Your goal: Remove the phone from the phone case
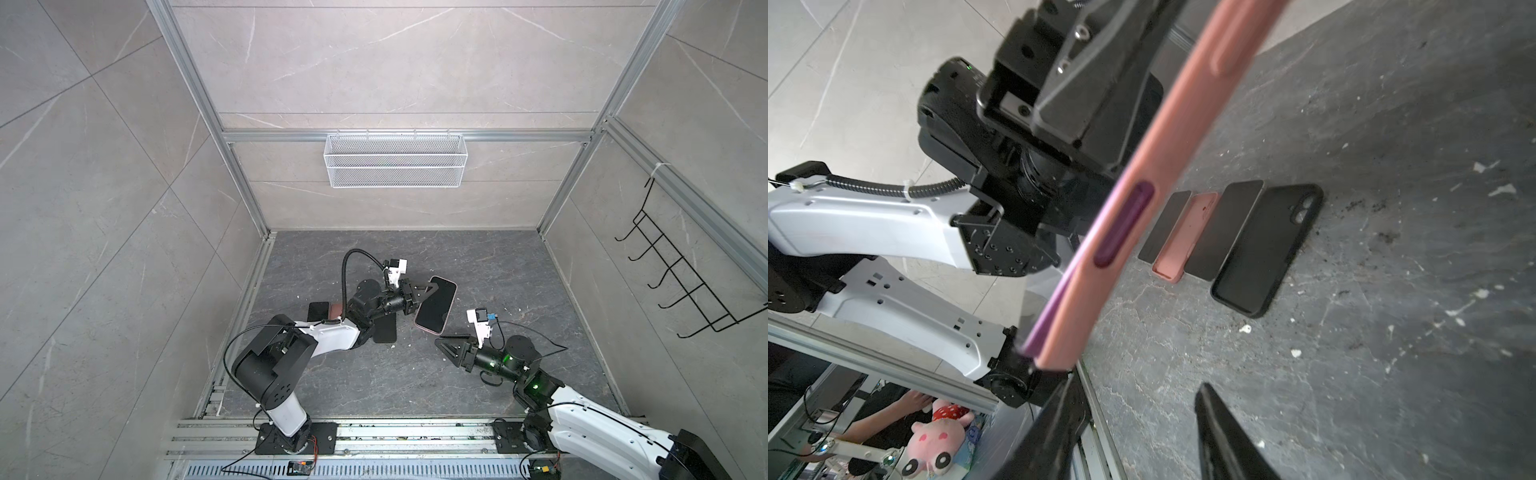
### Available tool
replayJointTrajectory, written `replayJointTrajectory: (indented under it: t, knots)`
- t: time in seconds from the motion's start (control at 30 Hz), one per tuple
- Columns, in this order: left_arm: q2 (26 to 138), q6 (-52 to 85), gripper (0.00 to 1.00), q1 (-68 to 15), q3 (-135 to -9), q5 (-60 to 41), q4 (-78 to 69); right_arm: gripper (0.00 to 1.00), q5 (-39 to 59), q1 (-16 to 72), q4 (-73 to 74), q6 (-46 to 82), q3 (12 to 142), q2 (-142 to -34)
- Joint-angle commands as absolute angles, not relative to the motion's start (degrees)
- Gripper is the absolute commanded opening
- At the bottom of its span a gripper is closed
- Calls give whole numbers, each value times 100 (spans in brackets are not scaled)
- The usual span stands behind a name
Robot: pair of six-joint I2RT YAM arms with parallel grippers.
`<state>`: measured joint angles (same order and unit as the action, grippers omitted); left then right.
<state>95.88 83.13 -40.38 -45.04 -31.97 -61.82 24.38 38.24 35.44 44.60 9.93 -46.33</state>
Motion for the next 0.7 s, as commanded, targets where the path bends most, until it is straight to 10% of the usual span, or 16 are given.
replayJointTrajectory:
  t: [0.0, 0.67]
  knots:
    - [9525, 8405, 0, -4061, -4631, -3131, -6829, 49, 2432, 3857, 4245, 4649, 950, -4609]
    - [9630, 8429, 0, -4188, -4746, -3256, -7072, 49, 1969, 3775, 4565, 4715, 829, -5028]
